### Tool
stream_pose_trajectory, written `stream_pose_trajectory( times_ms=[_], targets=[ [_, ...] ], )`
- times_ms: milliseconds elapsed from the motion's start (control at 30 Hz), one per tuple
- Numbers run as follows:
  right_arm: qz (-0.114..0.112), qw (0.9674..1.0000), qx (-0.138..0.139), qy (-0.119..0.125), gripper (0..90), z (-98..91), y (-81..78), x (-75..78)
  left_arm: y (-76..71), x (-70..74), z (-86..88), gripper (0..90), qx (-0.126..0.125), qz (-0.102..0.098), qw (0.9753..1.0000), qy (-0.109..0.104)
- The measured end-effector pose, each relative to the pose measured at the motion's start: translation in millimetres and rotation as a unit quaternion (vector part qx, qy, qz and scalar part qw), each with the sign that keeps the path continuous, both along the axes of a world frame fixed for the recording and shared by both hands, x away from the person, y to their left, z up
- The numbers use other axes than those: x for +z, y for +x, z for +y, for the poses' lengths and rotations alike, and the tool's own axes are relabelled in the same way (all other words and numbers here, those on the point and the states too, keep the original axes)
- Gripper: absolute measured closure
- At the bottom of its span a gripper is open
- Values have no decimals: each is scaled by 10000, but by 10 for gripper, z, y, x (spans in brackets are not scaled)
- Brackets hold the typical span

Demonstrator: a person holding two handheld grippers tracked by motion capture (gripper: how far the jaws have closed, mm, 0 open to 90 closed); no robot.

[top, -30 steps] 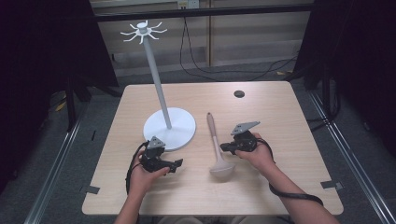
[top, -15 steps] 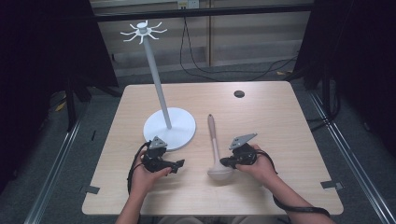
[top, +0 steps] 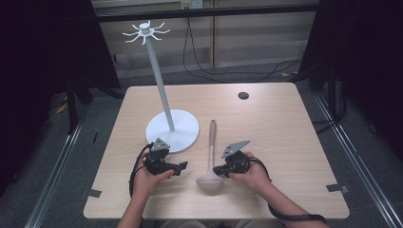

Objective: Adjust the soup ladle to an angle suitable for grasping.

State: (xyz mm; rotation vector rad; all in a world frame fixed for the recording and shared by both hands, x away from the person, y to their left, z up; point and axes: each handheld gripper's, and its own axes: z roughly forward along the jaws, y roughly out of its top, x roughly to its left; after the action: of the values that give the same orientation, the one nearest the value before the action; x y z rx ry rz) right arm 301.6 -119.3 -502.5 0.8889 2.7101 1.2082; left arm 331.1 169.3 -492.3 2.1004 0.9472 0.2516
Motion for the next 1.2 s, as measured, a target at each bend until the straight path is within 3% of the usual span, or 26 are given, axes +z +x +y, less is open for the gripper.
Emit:
stream_pose_trajectory(
  times_ms=[267,433,667,733,933,1033,1200],
  targets=[
    [-23,10000,80,50,900,146,-34,-17,-4,2,-21,58,27,30,10000,-5],
    [22,9998,81,204,900,232,-39,-38,2,5,-27,58,-13,28,10000,30],
    [-79,9996,-13,262,900,360,-79,-58,6,10,-44,58,-61,50,9999,65],
    [-153,9996,-23,248,900,383,-88,-61,3,12,-52,58,36,36,10000,17],
    [-189,9996,-21,231,822,304,-99,-51,19,12,-28,58,147,112,9998,-13],
    [-204,9987,-266,394,776,103,-87,-20,26,3,-49,58,155,167,9997,14],
    [-317,9972,-550,395,703,-142,-76,37,30,24,-75,58,124,184,9998,8]
  ],
)
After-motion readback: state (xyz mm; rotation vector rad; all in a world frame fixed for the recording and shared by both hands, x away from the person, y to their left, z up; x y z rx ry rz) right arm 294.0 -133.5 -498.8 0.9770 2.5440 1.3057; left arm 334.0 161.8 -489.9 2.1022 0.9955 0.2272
